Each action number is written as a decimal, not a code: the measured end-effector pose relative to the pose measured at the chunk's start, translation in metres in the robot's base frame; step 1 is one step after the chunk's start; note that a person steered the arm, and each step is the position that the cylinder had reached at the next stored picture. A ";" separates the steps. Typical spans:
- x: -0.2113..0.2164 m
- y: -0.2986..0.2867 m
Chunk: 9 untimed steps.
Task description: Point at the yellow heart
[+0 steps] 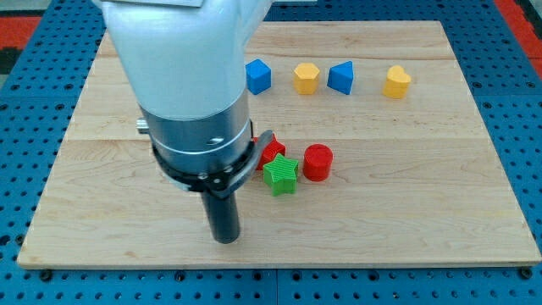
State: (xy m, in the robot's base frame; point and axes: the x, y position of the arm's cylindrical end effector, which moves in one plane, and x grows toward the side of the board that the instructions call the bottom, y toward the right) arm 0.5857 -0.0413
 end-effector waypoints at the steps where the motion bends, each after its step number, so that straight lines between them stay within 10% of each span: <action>1: -0.005 0.088; 9: -0.040 0.185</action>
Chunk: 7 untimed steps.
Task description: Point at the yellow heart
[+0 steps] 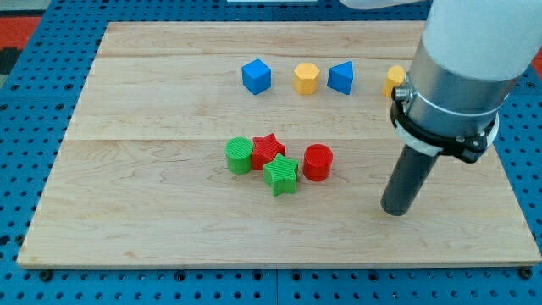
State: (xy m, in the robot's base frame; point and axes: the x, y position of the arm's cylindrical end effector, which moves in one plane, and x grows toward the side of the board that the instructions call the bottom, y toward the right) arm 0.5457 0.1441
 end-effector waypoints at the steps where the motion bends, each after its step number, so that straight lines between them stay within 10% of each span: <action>1: -0.015 0.002; 7: -0.114 0.033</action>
